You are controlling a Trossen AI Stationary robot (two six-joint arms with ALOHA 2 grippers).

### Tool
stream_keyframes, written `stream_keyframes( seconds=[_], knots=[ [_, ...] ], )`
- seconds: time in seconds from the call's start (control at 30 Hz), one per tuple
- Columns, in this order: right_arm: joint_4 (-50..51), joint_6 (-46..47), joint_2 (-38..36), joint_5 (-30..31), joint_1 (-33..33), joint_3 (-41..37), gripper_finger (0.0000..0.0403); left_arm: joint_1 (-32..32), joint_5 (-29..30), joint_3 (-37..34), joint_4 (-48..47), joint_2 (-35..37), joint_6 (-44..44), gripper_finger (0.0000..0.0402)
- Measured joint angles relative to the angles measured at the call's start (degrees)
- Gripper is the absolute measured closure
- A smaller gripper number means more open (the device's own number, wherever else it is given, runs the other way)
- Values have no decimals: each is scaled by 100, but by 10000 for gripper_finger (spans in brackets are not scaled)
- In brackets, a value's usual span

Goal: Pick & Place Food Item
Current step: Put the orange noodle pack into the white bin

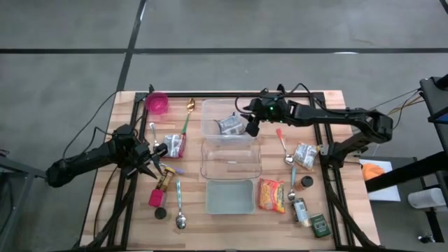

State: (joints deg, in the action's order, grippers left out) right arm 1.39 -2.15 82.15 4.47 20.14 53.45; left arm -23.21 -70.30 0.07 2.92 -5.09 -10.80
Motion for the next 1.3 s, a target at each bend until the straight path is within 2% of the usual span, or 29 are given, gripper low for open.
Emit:
stream_keyframes(
  seconds=[0.3,0.6,0.77,0.97,1.3],
  knots=[
    [70,-156,-511,-177,-117,1,255,-1,1,0,0,-1,1,291],
    [1406,-218,-1695,-151,-467,2,255,0,1,-1,0,-1,0,291],
    [2511,410,-2293,-149,-573,2,255,0,0,1,0,-1,-1,291],
    [3703,1461,-2622,-146,-822,-19,255,-1,1,0,0,-1,0,291],
    [4024,2399,-2514,-130,-1811,-31,255,-1,0,0,0,1,-1,291]
  ],
)
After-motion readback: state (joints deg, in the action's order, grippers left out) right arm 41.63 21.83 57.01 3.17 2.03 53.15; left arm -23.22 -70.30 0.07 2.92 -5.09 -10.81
